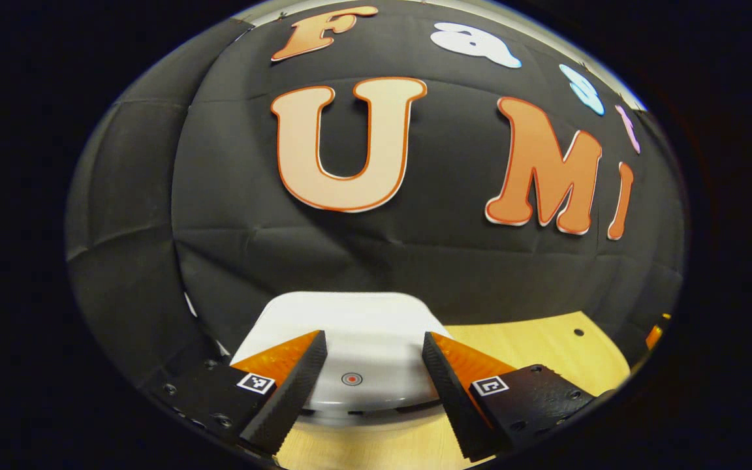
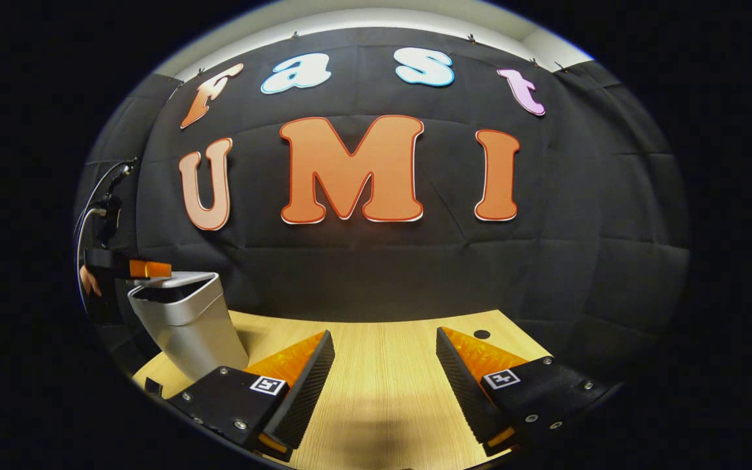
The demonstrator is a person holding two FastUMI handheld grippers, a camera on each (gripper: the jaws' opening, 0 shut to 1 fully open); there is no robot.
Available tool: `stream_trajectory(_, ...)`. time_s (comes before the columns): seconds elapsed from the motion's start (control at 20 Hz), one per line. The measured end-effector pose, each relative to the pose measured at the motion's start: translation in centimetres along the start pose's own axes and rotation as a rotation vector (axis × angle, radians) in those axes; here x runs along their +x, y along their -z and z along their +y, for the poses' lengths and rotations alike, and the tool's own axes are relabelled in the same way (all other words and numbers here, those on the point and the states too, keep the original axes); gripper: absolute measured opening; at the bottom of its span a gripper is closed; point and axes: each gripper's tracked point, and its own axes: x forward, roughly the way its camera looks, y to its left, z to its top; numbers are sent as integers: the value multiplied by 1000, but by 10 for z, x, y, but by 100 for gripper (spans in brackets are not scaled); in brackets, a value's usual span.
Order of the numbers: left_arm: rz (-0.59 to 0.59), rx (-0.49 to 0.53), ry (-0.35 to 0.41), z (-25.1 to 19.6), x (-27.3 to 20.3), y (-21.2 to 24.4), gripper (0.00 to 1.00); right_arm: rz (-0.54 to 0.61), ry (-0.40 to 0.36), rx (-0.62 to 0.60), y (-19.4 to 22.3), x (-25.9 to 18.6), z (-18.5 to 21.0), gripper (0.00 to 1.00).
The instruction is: Press the lid of the desktop garbage bin to open it, pick up the crumpled paper on the desktop and throw it into the bin, then pick up the pop can on the desktop and drop it into the bin, and finally close the garbage bin lid.
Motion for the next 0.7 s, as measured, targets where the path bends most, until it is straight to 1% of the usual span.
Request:
stream_trajectory(0.05,35,19,-15,-2,-5,14,94,1,0,-4,0,0,1,94)
stream_trajectory(0.1,0,42,-24,-2,-6,12,95,2,1,-9,1,0,1,94)
stream_trajectory(0.15,-68,43,-31,-5,-9,4,96,5,1,-14,2,-1,1,94)
stream_trajectory(0.2,-68,42,-43,-4,-10,10,92,11,4,-17,5,-1,2,94)
stream_trajectory(0.3,-111,50,-51,-7,-15,15,95,22,0,-15,9,-1,4,94)
stream_trajectory(0.35,-128,41,-48,-6,-16,15,92,27,-4,-15,11,-1,6,94)
stream_trajectory(0.4,-131,40,-44,-8,-16,15,94,33,-7,-17,13,-2,10,94)
stream_trajectory(0.45,-142,39,-42,-9,-16,12,95,33,-10,-21,13,-2,10,94)
stream_trajectory(0.5,-153,63,-36,-10,-18,9,94,28,-13,-22,10,-4,12,94)
stream_trajectory(0.6,-163,55,-33,-13,-25,6,94,15,-14,-26,5,-7,12,94)
stream_trajectory(0.7,-211,54,-37,-20,-45,-8,95,3,-7,-27,2,-8,11,94)
